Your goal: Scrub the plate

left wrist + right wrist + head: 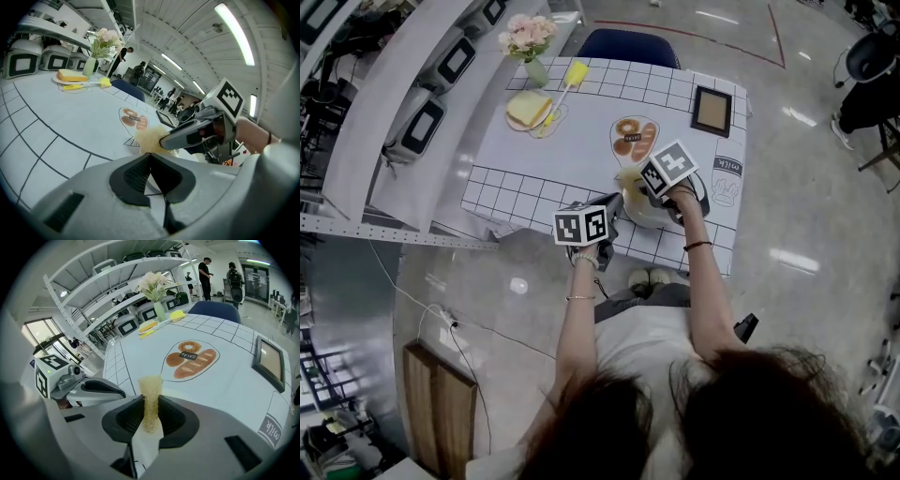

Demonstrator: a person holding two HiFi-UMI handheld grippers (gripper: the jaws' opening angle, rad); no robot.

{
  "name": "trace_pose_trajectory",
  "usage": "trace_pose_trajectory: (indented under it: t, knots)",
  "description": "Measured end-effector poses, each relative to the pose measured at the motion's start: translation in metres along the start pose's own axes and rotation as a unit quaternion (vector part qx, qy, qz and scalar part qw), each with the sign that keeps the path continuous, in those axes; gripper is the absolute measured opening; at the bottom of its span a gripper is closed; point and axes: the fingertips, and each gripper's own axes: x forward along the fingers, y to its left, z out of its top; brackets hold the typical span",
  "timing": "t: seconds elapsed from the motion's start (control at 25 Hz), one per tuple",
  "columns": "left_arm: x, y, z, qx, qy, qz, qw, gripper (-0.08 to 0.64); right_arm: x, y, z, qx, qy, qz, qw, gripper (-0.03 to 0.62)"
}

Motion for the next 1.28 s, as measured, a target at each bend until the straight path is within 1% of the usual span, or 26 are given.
trace_pose_trajectory:
  t: [0.2, 0.68, 1.28]
  knots:
    - [0.001, 0.000, 0.003, 0.003, -0.001, 0.002, 1.0000, 0.011, -0.001, -0.003, 0.001, -0.002, 0.000, -0.006, 1.000, 0.080]
    - [0.009, -0.005, 0.005, 0.008, 0.003, -0.002, 1.0000, 0.011, -0.010, -0.023, -0.001, 0.014, -0.010, -0.029, 0.999, 0.080]
    - [0.017, -0.019, 0.006, 0.020, 0.010, -0.012, 0.9997, 0.011, -0.022, -0.034, -0.010, 0.029, -0.012, -0.039, 0.999, 0.080]
